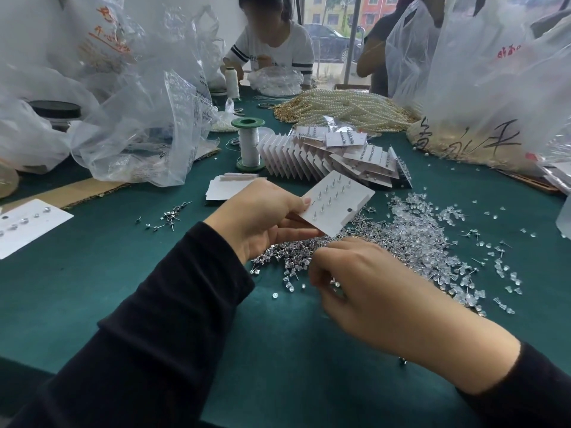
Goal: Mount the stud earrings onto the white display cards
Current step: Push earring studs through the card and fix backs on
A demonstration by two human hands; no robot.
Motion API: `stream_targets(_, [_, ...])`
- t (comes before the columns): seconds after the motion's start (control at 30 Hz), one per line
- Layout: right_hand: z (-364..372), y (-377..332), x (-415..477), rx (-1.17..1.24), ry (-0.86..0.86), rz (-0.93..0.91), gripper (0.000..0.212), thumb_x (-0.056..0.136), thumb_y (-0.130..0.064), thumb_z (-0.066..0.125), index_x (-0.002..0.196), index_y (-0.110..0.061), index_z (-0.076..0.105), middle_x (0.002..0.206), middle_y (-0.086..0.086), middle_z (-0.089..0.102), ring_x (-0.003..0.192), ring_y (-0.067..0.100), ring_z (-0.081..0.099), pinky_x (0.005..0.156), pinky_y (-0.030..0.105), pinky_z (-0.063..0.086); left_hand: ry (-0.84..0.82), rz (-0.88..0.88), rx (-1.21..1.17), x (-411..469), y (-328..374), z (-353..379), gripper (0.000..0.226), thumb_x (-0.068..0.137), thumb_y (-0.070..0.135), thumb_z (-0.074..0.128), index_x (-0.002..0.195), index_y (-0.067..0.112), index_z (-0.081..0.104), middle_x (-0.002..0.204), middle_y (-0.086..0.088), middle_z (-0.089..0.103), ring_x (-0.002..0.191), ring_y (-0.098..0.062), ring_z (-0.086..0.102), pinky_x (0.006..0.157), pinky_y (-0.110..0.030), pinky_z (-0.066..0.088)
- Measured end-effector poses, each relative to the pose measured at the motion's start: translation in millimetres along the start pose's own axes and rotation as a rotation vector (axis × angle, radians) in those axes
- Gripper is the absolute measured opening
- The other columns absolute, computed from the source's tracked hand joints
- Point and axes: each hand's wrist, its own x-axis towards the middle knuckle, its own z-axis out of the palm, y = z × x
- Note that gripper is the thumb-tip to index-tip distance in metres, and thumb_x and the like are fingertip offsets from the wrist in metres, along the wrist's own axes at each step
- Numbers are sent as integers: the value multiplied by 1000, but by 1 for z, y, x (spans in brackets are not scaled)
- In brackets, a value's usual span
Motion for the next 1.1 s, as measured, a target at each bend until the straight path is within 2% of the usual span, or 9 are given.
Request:
stream_targets(0.13, [0, -2, 0, 65, -12, -53, 13, 83, -11, 53, 88, -18, 63, 88, -3, 58, 87, 15, 48, 74, 13, 25, -17, 1, -5, 0, -1, 0, 18, 92, 2, 48, 75, -4, 53, 47, -9, 64, 46, -19, 65, 40, -21, 51])
stream_targets(0.3, [-3, -2, 0, 159, 71, -14, 11, 75, -4, 62, 79, -13, 66, 77, -3, 62, 72, 8, 49, 69, 12, 31, -31, -1, -8, -1, -1, 1, 20, 92, 2, 46, 74, -3, 51, 46, -10, 63, 44, -19, 64, 42, -23, 53])
stream_targets(0.4, [-6, -1, 1, 199, 137, 33, 11, 73, -5, 65, 77, -14, 69, 69, -8, 60, 68, 5, 46, 65, 5, 33, -23, 23, 9, 0, -2, 1, 21, 92, 2, 48, 72, 0, 50, 43, -7, 61, 41, -16, 62, 41, -21, 52])
stream_targets(0.47, [-10, 1, 1, 250, 203, 78, 10, 73, -7, 66, 75, -17, 71, 63, -10, 60, 61, 4, 51, 62, 5, 35, -21, 32, 12, 0, -3, 1, 22, 92, 2, 48, 70, 1, 50, 41, -5, 60, 39, -14, 61, 40, -21, 52])
stream_targets(0.63, [-15, 8, 0, 287, 397, 125, 7, 74, -13, 70, 71, -19, 70, 59, -11, 61, 64, 7, 56, 61, 15, 43, -24, 43, 34, 2, -5, 4, 20, 92, 3, 48, 72, -1, 51, 49, -9, 61, 38, -14, 60, 39, -20, 50])
stream_targets(0.73, [-14, 14, 3, 170, 604, 95, 9, 75, -8, 72, 72, -14, 66, 65, -7, 60, 60, 9, 49, 61, 15, 41, -52, 50, 108, 2, -8, 8, 20, 93, 7, 48, 75, -1, 53, 62, -15, 60, 41, -14, 62, 39, -18, 49])
stream_targets(0.83, [-6, 21, 7, 143, 714, 125, 7, 76, -4, 71, 74, -9, 68, 74, -2, 60, 59, 3, 46, 59, 13, 40, -121, 71, 196, 1, -12, 12, 25, 95, 11, 46, 73, 2, 54, 54, -10, 62, 43, -13, 63, 39, -18, 49])
stream_targets(1.0, [5, 31, 14, 249, 677, 190, 10, 75, -1, 71, 72, -11, 68, 72, -3, 55, 57, 2, 45, 55, 10, 35, -189, 87, 219, -1, -14, 17, 33, 97, 12, 41, 66, 5, 52, 46, -5, 62, 42, -12, 62, 41, -17, 50])
stream_targets(1.1, [6, 35, 14, 314, 691, 215, 12, 76, -1, 70, 72, -12, 67, 70, -4, 54, 58, 6, 47, 55, 9, 35, -184, 82, 229, -2, -14, 18, 32, 97, 12, 40, 70, 2, 53, 55, -13, 62, 41, -11, 61, 39, -15, 48])
